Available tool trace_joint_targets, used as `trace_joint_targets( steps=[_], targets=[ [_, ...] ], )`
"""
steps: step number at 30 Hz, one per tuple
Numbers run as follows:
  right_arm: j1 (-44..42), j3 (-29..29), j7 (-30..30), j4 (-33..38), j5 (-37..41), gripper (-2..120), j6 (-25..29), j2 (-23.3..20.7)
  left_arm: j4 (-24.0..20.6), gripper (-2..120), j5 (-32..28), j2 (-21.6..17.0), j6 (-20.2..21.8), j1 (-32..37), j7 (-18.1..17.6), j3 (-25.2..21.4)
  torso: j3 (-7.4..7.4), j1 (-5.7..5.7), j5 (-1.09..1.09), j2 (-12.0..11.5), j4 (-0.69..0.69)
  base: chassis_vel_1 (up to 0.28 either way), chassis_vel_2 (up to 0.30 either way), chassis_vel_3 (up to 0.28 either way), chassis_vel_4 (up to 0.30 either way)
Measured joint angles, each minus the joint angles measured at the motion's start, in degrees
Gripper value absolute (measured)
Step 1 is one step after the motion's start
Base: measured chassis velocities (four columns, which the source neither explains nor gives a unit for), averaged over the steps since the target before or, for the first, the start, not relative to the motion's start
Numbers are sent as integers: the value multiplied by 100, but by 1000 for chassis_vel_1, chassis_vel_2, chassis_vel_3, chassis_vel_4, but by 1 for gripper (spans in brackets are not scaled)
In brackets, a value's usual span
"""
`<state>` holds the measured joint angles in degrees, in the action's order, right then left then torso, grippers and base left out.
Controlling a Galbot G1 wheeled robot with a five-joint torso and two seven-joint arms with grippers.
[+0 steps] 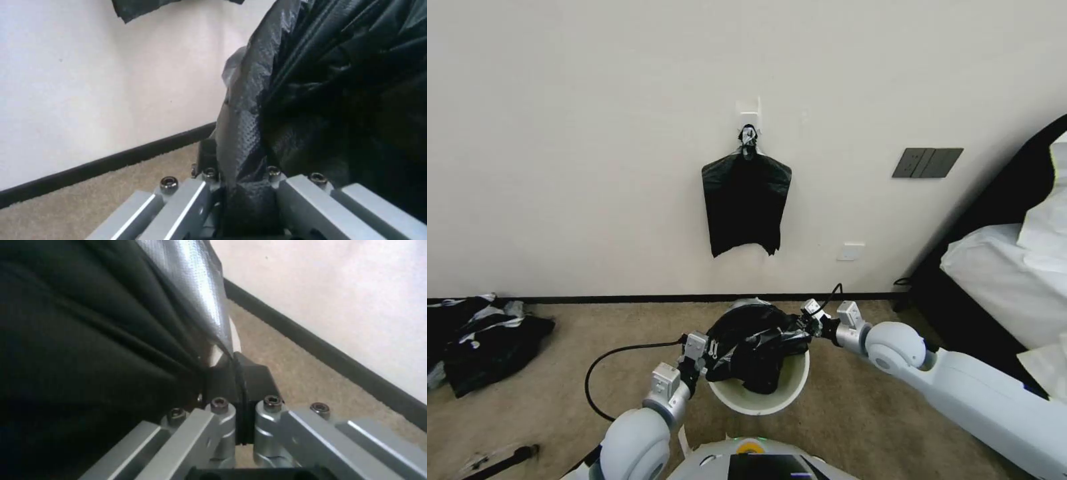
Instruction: Place a trash bag onto the trash bin.
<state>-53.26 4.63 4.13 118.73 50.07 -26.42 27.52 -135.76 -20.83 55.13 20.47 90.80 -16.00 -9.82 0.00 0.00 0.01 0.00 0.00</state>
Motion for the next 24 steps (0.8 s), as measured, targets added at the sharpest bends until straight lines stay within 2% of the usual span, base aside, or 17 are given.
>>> trace_joint_targets(
  steps=[3, 6, 7, 10, 11, 13, 14, 15, 17, 20, 22, 23, 24],
  targets=[
    [-7, -30, -55, 49, 80, 2, 27, 43, 47, 1, -30, 6, 3, -25, -8, -6, 0, 0, 0, 0, 1, 0, 0, 0, 0],
    [-47, -123, -234, 130, 257, 17, 43, 79, 147, 1, -220, 16, 98, -96, -95, -53, 0, 0, -1, 0, 1, 0, 0, 0, 0],
    [-47, -123, -234, 130, 257, 17, 43, 79, 147, 1, -220, 16, 98, -96, -95, -53, 0, 0, -1, 0, 1, 0, 0, 0, 0],
    [-88, -278, -484, 186, 549, 30, 67, 115, 236, 1, -465, 33, 195, -193, -185, -116, 0, 0, -1, 0, 0, 0, 0, 0, 0],
    [-88, -278, -484, 186, 549, 30, 67, 115, 236, 1, -465, 33, 195, -193, -185, -116, 0, 0, -1, 0, 0, 0, 0, 0, 0],
    [-103, -446, -643, 210, 760, 40, 122, 139, 348, 1, -653, 41, 276, -290, -255, -194, 0, 0, -1, 0, 1, 0, 0, 0, 0],
    [-103, -446, -643, 210, 760, 40, 122, 139, 348, 1, -653, 41, 276, -290, -255, -194, 0, 0, -1, 0, 1, 0, 0, 0, 0],
    [-117, -558, -716, 234, 886, 48, 148, 140, 415, 1, -766, 42, 306, -349, -283, -249, 0, 0, -1, 0, 0, 0, 0, 0, 0],
    [-137, -640, -757, 257, 960, 52, 162, 141, 452, 1, -830, 41, 322, -382, -294, -278, 0, 0, -1, 0, 0, 0, 0, 0, 0],
    [-235, -854, -814, 350, 1135, 67, 164, 144, 548, 1, -1030, 23, 375, -476, -321, -378, 0, 0, 0, 0, 0, 0, 0, 0, 0],
    [-235, -854, -814, 350, 1135, 67, 164, 144, 548, 1, -1030, 23, 375, -476, -321, -378, 0, 0, 0, 0, 0, 0, 0, 0, 0],
    [-289, -907, -872, 388, 1167, 76, 153, 156, 559, 1, -1219, 11, 432, -522, -373, -432, 0, 0, 0, 0, 0, 0, 0, 0, 0],
    [-315, -931, -907, 405, 1193, 80, 149, 165, 563, 1, -1273, 11, 451, -532, -397, -449, 0, 1, 0, 0, 0, 0, 0, 0, 0]
  ],
)
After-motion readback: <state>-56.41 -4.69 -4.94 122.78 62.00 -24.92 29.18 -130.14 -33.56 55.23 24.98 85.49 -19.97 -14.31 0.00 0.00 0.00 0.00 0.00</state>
